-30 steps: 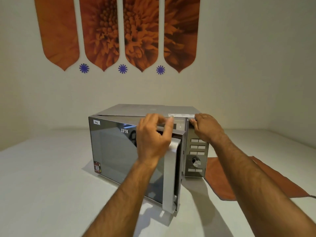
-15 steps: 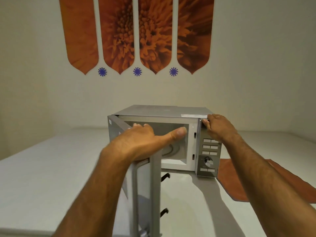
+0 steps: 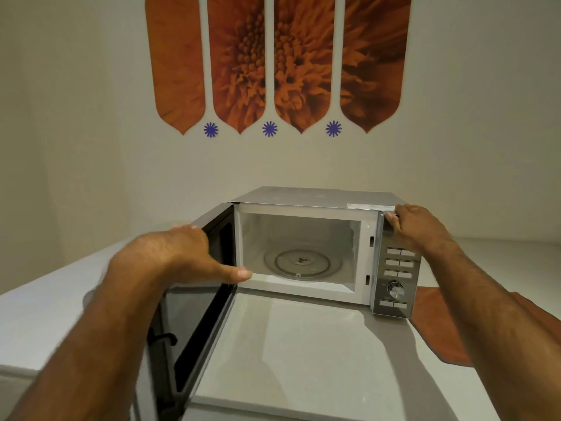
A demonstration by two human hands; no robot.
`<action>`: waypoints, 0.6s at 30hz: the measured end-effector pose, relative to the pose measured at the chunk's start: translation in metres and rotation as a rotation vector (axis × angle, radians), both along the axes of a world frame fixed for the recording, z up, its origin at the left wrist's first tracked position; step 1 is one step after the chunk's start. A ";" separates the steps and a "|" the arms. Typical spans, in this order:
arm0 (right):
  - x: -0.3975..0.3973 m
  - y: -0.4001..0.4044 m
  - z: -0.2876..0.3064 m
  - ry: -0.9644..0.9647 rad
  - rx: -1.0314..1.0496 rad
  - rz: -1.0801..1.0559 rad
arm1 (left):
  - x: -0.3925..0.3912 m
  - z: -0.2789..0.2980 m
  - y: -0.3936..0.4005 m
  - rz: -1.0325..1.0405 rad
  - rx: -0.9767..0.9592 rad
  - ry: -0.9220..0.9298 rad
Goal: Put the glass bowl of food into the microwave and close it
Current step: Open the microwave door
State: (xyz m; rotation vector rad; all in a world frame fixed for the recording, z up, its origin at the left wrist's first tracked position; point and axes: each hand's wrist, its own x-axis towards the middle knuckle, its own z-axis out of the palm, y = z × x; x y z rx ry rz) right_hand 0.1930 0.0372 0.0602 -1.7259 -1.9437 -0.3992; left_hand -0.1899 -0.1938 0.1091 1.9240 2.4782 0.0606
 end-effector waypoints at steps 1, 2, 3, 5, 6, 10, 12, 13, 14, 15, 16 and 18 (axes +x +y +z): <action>0.000 0.000 0.000 -0.001 -0.002 0.001 | -0.004 -0.003 0.001 0.012 0.019 0.029; 0.000 0.000 0.001 -0.002 -0.003 0.003 | -0.008 -0.006 0.002 0.020 0.035 0.062; 0.000 0.001 0.001 -0.005 -0.005 0.002 | -0.012 -0.008 0.002 0.025 0.049 0.089; -0.001 0.001 0.000 -0.010 -0.003 -0.004 | -0.021 -0.010 0.005 0.029 0.068 0.101; -0.001 0.000 0.000 -0.012 -0.001 -0.006 | -0.025 -0.010 0.006 0.024 0.073 0.096; -0.003 -0.002 0.000 -0.012 -0.011 -0.010 | -0.035 -0.011 0.009 0.011 0.083 0.109; -0.003 -0.003 0.001 -0.015 -0.016 -0.009 | -0.038 -0.012 0.011 0.007 0.094 0.114; -0.003 -0.003 0.001 -0.016 -0.017 -0.006 | -0.040 -0.012 0.011 0.005 0.099 0.112; -0.003 -0.003 0.001 -0.016 -0.019 -0.003 | -0.042 -0.012 0.012 0.005 0.103 0.107; -0.003 -0.004 0.002 -0.015 -0.021 0.001 | -0.044 -0.012 0.013 0.003 0.105 0.102; -0.003 -0.004 0.002 -0.016 -0.024 0.003 | -0.046 -0.012 0.013 0.001 0.108 0.095; -0.003 -0.004 0.003 -0.021 -0.027 0.005 | -0.049 -0.013 0.015 -0.013 0.127 0.081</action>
